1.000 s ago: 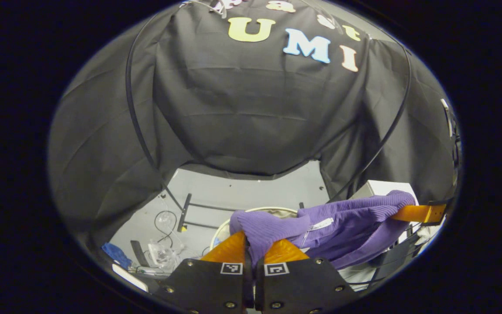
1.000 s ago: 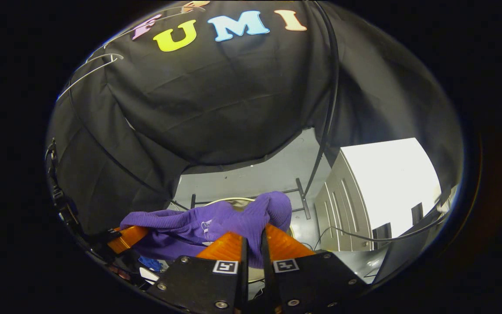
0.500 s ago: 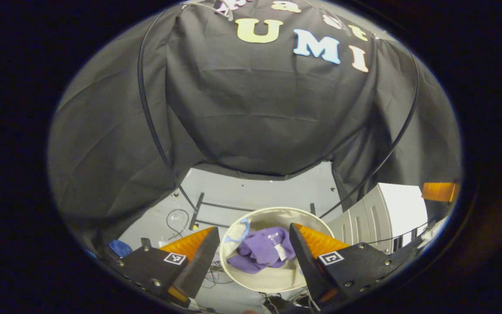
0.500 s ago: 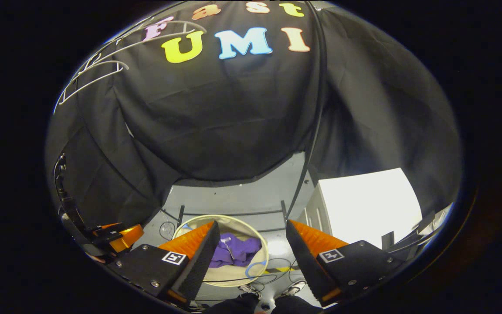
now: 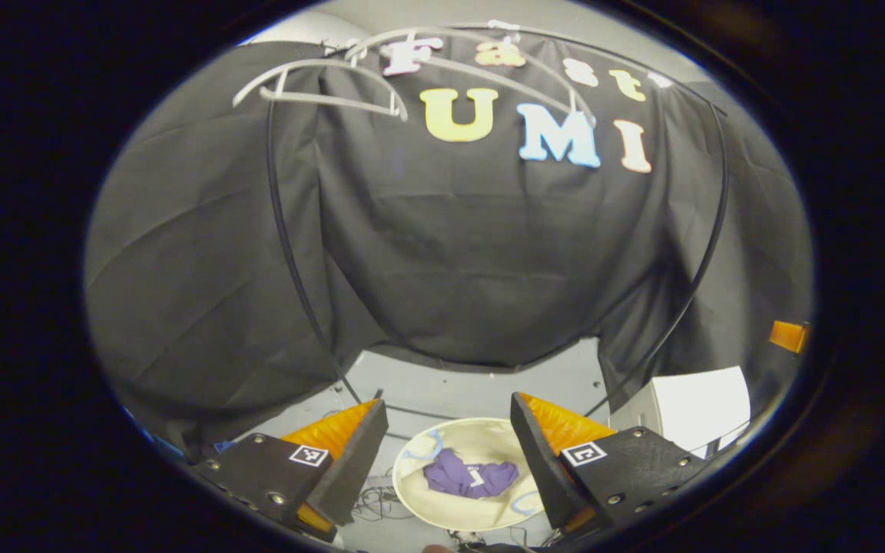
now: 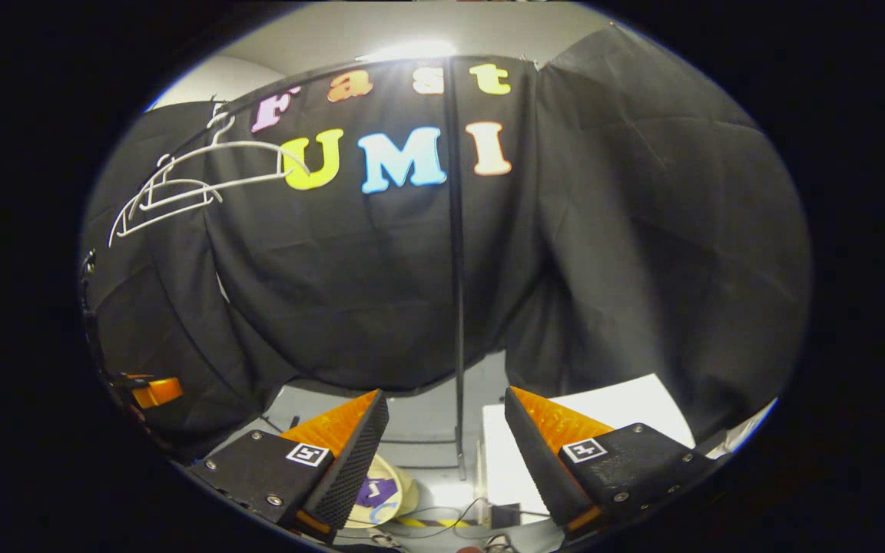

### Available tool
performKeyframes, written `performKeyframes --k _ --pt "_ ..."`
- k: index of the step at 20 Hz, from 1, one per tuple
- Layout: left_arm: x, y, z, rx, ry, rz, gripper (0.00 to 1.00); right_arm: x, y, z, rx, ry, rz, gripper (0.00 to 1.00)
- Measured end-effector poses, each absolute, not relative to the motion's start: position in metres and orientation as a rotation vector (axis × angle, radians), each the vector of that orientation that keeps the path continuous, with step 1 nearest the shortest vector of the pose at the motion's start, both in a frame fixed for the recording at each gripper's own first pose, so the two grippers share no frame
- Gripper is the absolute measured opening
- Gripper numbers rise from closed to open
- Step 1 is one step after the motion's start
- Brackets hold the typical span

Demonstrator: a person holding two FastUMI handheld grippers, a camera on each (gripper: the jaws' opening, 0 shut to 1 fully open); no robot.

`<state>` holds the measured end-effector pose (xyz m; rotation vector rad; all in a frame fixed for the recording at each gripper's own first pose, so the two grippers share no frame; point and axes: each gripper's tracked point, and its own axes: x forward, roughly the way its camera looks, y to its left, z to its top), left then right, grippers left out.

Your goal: Grasp the clothes on the hanger with both hands and then place them into the laundry hamper below.

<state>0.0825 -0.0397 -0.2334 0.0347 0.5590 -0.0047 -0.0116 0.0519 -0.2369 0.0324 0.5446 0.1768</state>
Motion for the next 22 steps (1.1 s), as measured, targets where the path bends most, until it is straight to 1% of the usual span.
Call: performKeyframes --k 1,2,7,8,9,10,11,12,13,17,18,22 --pt "0.08 -0.054 -0.206 0.021 0.512 -0.001 0.96 -0.005 0.037 -0.218 0.032 0.494 0.172 0.94" --pt "0.079 -0.071 -0.178 0.005 0.46 -0.007 0.93 0.001 0.024 -0.203 0.039 0.448 0.175 0.94" --pt "0.059 -0.123 -0.046 -0.01 0.193 -0.054 0.95 0.028 -0.022 -0.144 0.086 0.285 0.203 0.94" --pt "0.051 -0.133 -0.025 -0.015 0.146 -0.066 0.95 0.031 -0.027 -0.133 0.089 0.256 0.208 0.94" --pt "0.045 -0.141 -0.008 -0.017 0.105 -0.069 0.96 0.03 -0.035 -0.124 0.089 0.227 0.215 0.92" --pt "0.039 -0.144 0.009 -0.018 0.064 -0.066 0.96 0.029 -0.042 -0.112 0.086 0.196 0.219 0.94" --pt "0.031 -0.147 0.027 -0.023 0.028 -0.059 0.96 0.025 -0.049 -0.102 0.082 0.169 0.223 0.94" --pt "0.016 -0.148 0.044 -0.031 -0.004 -0.055 0.96 0.021 -0.055 -0.091 0.081 0.14 0.228 0.92" --pt "0.003 -0.151 0.055 -0.044 -0.026 -0.052 0.96 0.015 -0.059 -0.082 0.084 0.111 0.231 0.94" --pt "-0.043 -0.154 0.065 -0.071 -0.088 -0.066 0.95 0.002 -0.072 -0.069 0.102 0.033 0.217 0.92" --pt "-0.05 -0.147 0.061 -0.072 -0.09 -0.06 0.95 0.0 -0.076 -0.072 0.086 0.037 0.205 0.94" --pt "-0.065 -0.122 0.053 -0.115 -0.094 -0.038 0.95 -0.011 -0.077 -0.085 0.037 0.084 0.206 0.94"
